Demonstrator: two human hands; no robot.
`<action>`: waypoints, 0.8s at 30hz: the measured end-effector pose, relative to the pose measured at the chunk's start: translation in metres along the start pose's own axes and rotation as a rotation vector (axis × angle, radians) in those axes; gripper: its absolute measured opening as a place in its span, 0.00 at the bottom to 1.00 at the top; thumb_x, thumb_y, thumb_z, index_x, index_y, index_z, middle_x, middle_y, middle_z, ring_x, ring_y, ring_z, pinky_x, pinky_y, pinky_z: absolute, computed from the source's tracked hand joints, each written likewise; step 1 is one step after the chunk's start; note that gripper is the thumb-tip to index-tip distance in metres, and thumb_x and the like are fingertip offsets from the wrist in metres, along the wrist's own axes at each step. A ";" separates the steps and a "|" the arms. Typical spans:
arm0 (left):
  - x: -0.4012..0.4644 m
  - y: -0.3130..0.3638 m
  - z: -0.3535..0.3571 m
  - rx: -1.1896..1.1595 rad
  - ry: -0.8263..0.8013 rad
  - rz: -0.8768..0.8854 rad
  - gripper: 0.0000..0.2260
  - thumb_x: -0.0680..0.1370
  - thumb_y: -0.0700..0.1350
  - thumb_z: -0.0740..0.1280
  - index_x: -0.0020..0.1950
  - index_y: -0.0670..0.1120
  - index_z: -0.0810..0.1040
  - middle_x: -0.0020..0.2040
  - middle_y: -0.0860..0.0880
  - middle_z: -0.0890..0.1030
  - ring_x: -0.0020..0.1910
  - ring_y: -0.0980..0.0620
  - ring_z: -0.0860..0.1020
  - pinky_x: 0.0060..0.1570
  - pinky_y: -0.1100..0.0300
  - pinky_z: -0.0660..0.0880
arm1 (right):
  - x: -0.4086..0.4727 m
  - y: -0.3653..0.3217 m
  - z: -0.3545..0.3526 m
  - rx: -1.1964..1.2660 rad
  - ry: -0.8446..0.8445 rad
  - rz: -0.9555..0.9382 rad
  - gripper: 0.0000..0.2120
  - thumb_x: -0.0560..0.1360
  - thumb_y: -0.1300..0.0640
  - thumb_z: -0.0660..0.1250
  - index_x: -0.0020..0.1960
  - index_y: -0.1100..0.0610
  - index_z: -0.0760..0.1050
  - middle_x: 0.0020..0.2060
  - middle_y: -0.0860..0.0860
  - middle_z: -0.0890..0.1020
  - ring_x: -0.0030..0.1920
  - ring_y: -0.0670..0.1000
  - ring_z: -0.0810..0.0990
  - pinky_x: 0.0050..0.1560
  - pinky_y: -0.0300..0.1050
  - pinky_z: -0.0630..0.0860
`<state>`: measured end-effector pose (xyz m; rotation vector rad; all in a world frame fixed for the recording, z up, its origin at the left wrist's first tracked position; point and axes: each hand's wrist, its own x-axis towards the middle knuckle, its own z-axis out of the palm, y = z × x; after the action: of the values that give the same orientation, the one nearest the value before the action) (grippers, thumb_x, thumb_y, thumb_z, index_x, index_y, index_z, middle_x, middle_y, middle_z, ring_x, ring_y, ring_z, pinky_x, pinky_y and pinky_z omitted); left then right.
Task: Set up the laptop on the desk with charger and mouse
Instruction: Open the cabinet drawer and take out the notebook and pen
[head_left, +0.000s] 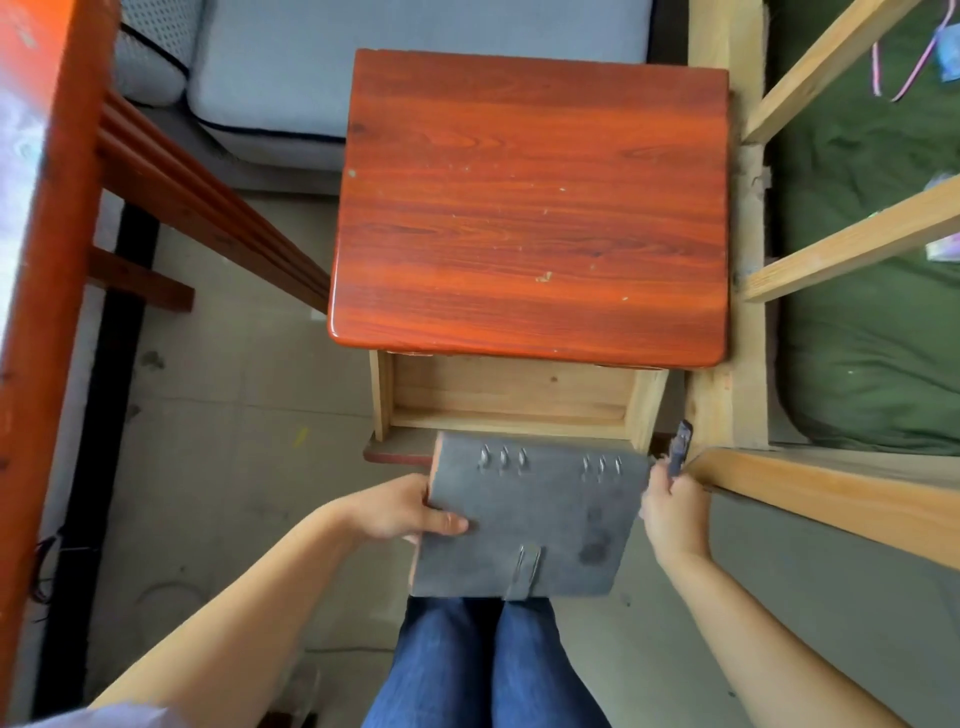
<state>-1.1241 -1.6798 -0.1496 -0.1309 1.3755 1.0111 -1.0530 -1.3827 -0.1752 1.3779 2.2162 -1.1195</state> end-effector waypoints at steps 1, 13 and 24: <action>0.001 -0.001 0.005 0.103 0.035 0.026 0.09 0.72 0.45 0.71 0.51 0.46 0.81 0.49 0.50 0.85 0.48 0.54 0.82 0.50 0.61 0.77 | 0.000 0.013 0.006 0.008 -0.004 0.106 0.15 0.79 0.58 0.54 0.42 0.67 0.75 0.35 0.64 0.80 0.39 0.63 0.80 0.41 0.50 0.73; 0.087 -0.016 0.033 0.967 0.186 0.026 0.22 0.77 0.37 0.58 0.71 0.49 0.68 0.74 0.47 0.63 0.74 0.45 0.60 0.72 0.50 0.62 | -0.002 -0.035 0.067 1.094 -0.170 0.789 0.25 0.77 0.73 0.40 0.74 0.66 0.52 0.74 0.63 0.58 0.74 0.60 0.59 0.74 0.56 0.58; 0.046 0.021 0.037 1.089 0.300 0.069 0.25 0.77 0.34 0.57 0.72 0.51 0.66 0.74 0.46 0.57 0.75 0.44 0.52 0.72 0.35 0.50 | -0.024 -0.069 0.040 1.187 -0.110 0.699 0.22 0.79 0.67 0.43 0.71 0.65 0.60 0.70 0.64 0.66 0.69 0.60 0.68 0.67 0.57 0.70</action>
<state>-1.1167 -1.6210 -0.1689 0.5991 2.0412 0.1867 -1.1058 -1.4432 -0.1555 2.1156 0.6806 -2.1691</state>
